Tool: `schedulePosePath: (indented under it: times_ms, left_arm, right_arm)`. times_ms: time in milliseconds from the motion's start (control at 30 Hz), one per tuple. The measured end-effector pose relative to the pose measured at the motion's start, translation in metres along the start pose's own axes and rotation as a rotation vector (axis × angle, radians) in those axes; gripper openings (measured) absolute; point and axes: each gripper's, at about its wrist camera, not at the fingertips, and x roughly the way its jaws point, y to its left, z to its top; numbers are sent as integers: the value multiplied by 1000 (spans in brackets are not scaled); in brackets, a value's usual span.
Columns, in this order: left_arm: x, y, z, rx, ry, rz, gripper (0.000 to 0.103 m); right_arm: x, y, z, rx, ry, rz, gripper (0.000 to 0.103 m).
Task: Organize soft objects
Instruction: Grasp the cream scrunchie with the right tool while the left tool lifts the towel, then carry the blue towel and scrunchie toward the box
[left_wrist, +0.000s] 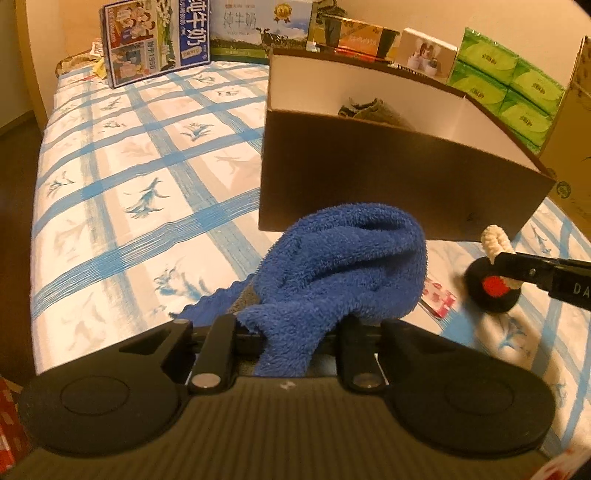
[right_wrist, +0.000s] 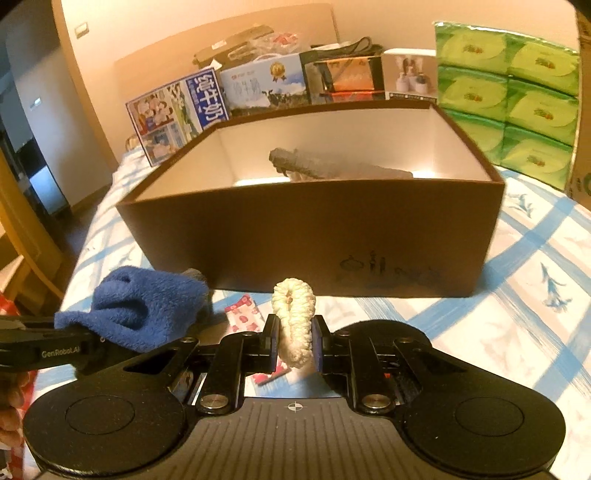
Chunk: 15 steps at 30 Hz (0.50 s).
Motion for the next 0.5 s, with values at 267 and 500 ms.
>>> schedulePosePath:
  times_ms: [267, 500]
  left_arm:
    - [-53, 2, -3, -2, -60, 0, 14]
    - [-101, -5, 5, 22, -135, -8, 14]
  right_arm:
    - [-47, 3, -1, 10, -48, 3, 18]
    - [-85, 7, 4, 5, -101, 5, 18]
